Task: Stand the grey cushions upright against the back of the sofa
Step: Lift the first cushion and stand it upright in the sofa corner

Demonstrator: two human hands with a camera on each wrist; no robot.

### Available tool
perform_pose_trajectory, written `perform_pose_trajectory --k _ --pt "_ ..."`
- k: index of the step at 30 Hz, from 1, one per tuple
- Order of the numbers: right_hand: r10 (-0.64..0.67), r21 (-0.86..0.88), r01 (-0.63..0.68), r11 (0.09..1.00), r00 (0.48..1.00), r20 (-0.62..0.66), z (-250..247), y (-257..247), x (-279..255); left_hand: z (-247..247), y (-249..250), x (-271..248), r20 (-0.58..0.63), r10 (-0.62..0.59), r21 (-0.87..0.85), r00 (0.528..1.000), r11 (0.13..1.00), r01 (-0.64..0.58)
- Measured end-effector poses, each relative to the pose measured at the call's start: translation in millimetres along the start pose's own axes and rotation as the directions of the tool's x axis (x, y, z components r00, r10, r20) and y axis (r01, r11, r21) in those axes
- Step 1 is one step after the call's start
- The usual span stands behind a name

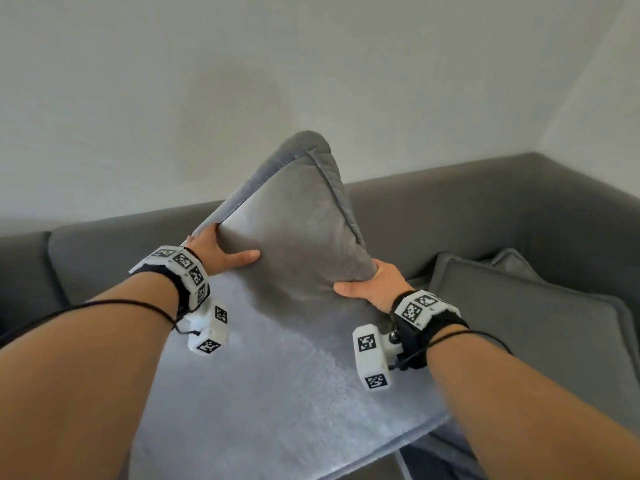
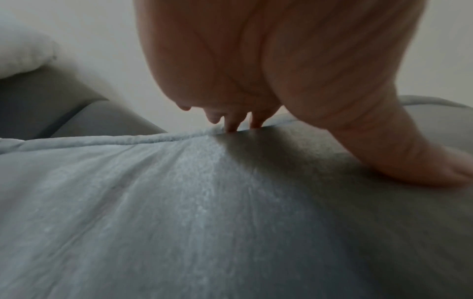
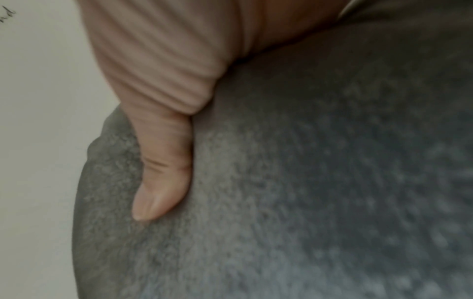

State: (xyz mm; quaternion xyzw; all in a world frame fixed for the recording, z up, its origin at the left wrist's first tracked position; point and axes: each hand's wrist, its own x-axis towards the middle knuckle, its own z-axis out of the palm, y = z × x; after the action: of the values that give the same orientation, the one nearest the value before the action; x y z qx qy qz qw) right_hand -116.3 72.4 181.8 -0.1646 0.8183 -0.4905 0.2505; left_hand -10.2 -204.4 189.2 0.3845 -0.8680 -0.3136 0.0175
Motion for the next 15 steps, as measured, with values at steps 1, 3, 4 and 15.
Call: perform_pose_trajectory --k 1,3,4,15 --pt "0.011 0.005 -0.011 1.000 1.000 -0.011 3.8 4.1 10.9 4.2 -5.6 14.0 -0.014 0.001 0.024 1.000 1.000 -0.001" --pt "0.048 0.017 -0.047 0.999 0.998 -0.032 9.4 11.3 30.6 12.7 -19.3 41.1 -0.050 -0.010 0.051 0.999 0.999 0.012" --pt "0.061 0.024 -0.060 0.998 0.997 -0.037 10.5 14.7 38.3 16.2 -26.0 52.0 -0.039 -0.030 0.048 0.999 0.998 0.032" --pt "0.232 0.073 -0.227 0.971 0.970 -0.066 10.9 59.3 102.7 65.4 -57.1 133.9 0.235 -0.024 0.219 0.972 0.975 -0.029"
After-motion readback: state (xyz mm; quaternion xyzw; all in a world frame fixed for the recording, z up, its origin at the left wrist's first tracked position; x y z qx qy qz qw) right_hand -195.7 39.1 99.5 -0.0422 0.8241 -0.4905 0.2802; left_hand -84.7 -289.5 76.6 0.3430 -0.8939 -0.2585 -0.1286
